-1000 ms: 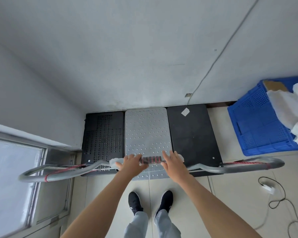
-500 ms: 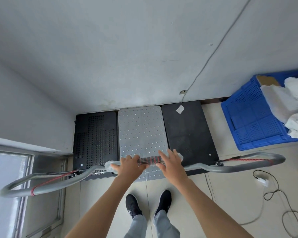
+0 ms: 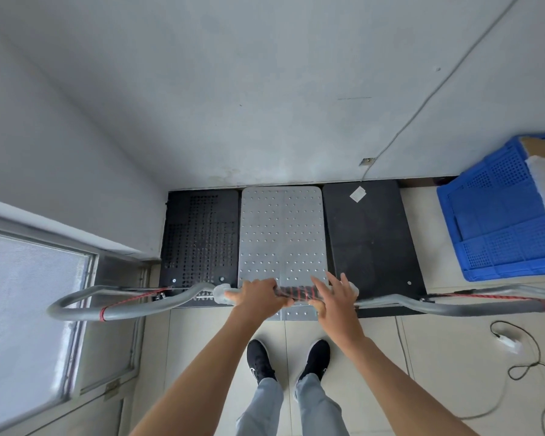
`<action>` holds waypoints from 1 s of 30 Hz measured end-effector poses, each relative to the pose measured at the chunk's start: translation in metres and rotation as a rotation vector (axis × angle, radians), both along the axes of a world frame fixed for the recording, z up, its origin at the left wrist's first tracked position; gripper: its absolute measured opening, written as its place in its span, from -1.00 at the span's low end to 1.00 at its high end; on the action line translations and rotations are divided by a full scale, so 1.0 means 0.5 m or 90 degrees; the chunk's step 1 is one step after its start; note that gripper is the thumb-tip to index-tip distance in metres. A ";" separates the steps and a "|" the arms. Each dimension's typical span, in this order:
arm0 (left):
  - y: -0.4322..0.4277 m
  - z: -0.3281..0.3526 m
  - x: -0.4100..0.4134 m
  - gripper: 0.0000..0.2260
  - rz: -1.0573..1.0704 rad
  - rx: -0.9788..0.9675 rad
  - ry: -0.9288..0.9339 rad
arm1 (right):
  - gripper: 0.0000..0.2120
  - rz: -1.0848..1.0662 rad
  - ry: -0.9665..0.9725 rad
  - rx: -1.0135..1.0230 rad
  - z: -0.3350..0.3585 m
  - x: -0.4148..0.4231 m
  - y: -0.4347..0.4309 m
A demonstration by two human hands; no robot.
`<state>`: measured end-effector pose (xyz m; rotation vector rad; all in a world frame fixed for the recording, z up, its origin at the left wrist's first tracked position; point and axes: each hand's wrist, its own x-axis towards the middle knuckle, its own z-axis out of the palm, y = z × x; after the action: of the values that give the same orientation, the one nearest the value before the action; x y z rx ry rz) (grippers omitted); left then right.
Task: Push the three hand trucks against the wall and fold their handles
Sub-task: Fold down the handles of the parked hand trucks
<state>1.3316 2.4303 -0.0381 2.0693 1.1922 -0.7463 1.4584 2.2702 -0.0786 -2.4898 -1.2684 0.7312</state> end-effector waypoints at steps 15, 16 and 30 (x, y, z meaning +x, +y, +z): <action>0.008 -0.020 0.007 -0.60 -0.021 0.051 -0.036 | -0.55 0.014 0.053 -0.047 0.018 0.042 0.032; 0.013 -0.019 0.012 -0.59 -0.013 0.058 -0.035 | -0.54 0.013 0.062 -0.055 0.019 0.051 0.041; -0.019 -0.033 -0.081 -0.57 0.045 0.213 -0.182 | -0.40 0.063 -0.055 -0.068 0.044 0.006 0.065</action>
<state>1.2912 2.4207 -0.0544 2.2927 1.2815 -0.2139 1.4616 2.3026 -0.0566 -2.5829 -1.4278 0.7403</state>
